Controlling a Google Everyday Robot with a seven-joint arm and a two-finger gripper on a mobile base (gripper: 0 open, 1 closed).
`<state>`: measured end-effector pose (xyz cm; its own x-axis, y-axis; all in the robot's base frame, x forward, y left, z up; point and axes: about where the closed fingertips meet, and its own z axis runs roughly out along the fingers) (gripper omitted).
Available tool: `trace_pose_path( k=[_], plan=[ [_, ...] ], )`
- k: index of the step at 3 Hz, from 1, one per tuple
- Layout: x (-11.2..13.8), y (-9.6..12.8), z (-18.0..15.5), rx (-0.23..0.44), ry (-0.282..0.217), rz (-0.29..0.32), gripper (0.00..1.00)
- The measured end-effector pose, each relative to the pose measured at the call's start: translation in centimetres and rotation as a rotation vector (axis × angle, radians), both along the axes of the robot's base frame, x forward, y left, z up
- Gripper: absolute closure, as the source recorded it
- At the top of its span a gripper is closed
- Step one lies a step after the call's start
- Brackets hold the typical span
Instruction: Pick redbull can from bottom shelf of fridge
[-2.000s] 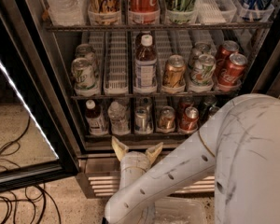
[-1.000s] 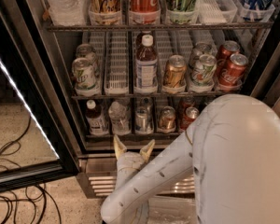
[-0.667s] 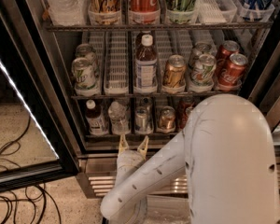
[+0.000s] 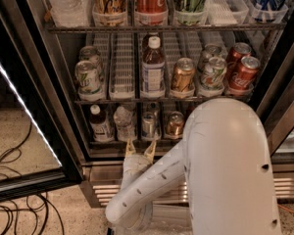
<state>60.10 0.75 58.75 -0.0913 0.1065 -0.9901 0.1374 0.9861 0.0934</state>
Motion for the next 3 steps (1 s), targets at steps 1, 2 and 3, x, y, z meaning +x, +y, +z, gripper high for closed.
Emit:
trace_pose_path(
  k=[1, 2, 3],
  plan=[
    [0.9, 0.3, 1.1, -0.057, -0.03, 0.013, 0.38],
    [1.9, 0.1, 1.7, -0.093, -0.054, 0.009, 0.38],
    [2.5, -0.5, 2.1, -0.125, -0.066, -0.001, 0.37]
  ],
)
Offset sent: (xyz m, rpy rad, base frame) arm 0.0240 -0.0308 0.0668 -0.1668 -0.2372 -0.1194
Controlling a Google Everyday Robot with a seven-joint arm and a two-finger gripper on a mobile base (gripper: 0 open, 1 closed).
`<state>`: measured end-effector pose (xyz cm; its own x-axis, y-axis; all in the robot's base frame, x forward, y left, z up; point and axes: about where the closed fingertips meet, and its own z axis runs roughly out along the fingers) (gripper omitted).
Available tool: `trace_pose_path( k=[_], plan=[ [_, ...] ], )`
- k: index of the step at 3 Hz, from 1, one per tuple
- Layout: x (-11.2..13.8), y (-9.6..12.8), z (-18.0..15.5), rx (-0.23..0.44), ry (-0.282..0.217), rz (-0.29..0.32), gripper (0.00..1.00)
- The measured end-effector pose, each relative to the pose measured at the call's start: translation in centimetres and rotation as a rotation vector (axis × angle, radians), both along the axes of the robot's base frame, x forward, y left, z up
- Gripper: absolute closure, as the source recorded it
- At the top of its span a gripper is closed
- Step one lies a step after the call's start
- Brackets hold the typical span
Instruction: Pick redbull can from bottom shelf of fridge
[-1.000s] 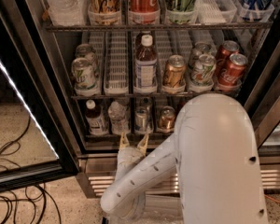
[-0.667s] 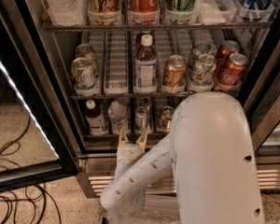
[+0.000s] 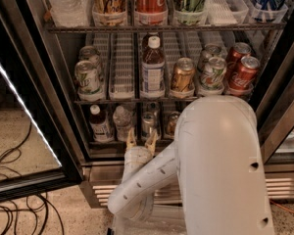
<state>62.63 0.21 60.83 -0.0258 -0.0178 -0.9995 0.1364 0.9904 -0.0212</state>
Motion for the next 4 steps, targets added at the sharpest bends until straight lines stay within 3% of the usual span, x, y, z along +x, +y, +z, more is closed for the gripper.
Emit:
trace_pose_path(
  k=[4],
  plan=[
    [0.07, -0.52, -0.23, -0.009, 0.006, -0.013, 0.38]
  ],
)
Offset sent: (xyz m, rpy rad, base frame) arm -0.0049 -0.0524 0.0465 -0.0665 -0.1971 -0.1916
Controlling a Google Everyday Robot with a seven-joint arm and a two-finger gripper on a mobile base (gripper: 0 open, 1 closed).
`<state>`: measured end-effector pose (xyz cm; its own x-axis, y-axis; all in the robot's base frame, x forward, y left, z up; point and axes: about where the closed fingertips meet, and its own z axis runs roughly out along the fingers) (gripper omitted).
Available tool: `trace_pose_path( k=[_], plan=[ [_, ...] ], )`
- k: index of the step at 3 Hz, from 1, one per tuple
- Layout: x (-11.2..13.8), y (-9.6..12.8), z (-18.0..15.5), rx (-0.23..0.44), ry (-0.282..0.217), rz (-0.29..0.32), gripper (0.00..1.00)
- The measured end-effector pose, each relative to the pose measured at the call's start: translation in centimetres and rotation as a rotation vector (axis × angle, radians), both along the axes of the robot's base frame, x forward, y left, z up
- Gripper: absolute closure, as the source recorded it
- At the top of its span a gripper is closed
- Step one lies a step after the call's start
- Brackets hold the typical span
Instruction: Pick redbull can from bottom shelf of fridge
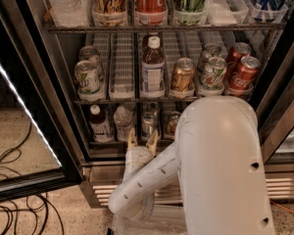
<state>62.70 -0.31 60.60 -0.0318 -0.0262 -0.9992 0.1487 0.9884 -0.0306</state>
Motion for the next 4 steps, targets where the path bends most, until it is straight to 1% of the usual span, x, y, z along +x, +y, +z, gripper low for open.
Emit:
trace_pose_path(
  k=[1, 2, 3, 4],
  plan=[
    [0.0, 0.0, 0.0, 0.0, 0.0, 0.0, 0.38],
    [0.0, 0.0, 0.0, 0.0, 0.0, 0.0, 0.42],
    [2.5, -1.4, 0.8, 0.0, -0.047, -0.037, 0.42],
    [5.7, -2.9, 1.5, 0.022, -0.085, -0.076, 0.42]
  ],
)
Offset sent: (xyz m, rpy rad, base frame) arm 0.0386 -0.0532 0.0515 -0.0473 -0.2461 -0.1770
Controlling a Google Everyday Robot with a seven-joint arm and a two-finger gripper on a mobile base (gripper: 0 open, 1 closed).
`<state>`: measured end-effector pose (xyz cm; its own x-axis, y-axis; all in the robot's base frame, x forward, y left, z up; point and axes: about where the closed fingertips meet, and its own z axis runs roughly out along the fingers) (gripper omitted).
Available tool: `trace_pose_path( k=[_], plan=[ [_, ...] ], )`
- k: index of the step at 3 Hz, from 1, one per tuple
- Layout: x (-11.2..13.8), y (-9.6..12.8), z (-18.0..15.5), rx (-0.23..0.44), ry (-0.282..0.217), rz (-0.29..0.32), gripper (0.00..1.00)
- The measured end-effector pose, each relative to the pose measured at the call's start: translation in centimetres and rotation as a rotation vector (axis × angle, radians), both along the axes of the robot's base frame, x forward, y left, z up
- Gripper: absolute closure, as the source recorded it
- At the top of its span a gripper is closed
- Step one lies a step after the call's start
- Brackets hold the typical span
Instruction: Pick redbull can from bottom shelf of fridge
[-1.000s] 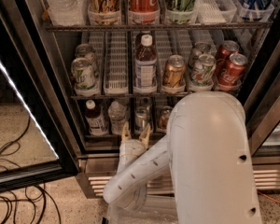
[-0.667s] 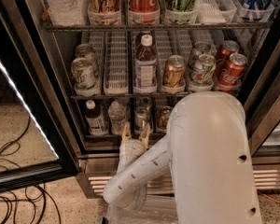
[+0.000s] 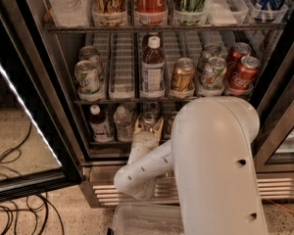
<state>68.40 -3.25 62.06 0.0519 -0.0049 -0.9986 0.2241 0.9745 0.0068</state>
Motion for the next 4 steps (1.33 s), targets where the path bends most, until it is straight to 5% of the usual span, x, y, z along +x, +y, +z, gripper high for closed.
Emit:
trace_pose_path(
  k=[1, 2, 4],
  plan=[
    [2.2, -0.57, 0.76, 0.007, -0.031, -0.019, 0.41],
    [3.07, -0.68, 1.13, 0.01, -0.044, -0.021, 0.55],
    [3.07, -0.69, 1.14, 0.01, -0.044, -0.021, 1.0]
  ],
)
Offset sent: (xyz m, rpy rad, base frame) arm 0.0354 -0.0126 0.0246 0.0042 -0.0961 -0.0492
